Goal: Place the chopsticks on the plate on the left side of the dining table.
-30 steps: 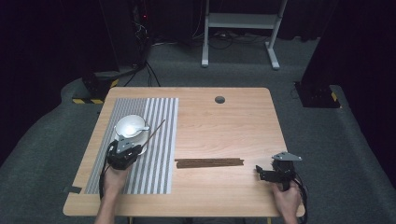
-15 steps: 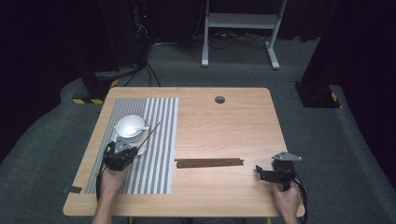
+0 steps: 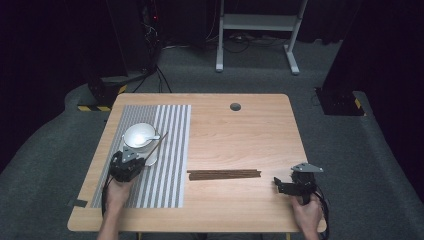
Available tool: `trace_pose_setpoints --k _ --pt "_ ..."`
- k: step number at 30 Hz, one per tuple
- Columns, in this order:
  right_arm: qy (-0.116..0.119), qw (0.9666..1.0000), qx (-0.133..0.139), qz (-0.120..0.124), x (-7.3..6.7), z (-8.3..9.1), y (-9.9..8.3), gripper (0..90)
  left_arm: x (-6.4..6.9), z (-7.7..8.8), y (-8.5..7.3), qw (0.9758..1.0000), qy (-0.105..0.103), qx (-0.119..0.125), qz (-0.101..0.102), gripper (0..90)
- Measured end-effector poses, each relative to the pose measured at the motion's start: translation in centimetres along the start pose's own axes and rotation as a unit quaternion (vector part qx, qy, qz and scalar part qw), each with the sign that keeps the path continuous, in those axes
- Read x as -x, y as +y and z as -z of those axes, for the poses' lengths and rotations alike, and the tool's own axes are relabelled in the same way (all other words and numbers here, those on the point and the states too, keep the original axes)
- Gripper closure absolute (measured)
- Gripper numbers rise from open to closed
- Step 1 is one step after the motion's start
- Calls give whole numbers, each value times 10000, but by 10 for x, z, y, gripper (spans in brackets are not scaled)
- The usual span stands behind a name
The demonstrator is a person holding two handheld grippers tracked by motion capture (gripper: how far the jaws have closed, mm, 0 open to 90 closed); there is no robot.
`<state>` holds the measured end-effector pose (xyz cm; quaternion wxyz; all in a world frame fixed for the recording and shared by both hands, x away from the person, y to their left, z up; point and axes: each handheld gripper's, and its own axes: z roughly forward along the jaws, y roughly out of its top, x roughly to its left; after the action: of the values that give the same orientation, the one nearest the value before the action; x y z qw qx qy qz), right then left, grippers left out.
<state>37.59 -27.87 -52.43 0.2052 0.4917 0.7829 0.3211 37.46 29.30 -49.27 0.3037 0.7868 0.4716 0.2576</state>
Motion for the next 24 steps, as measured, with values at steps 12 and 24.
trace_pose_setpoints --k 12,24 --pt "-1 10000 1 -1 0 0 0 125 -10 -6 0 9999 55 -104 123 843" --pt "-1 10000 1 0 0 0 0 125 -12 -10 -1 9997 35 -146 214 839"
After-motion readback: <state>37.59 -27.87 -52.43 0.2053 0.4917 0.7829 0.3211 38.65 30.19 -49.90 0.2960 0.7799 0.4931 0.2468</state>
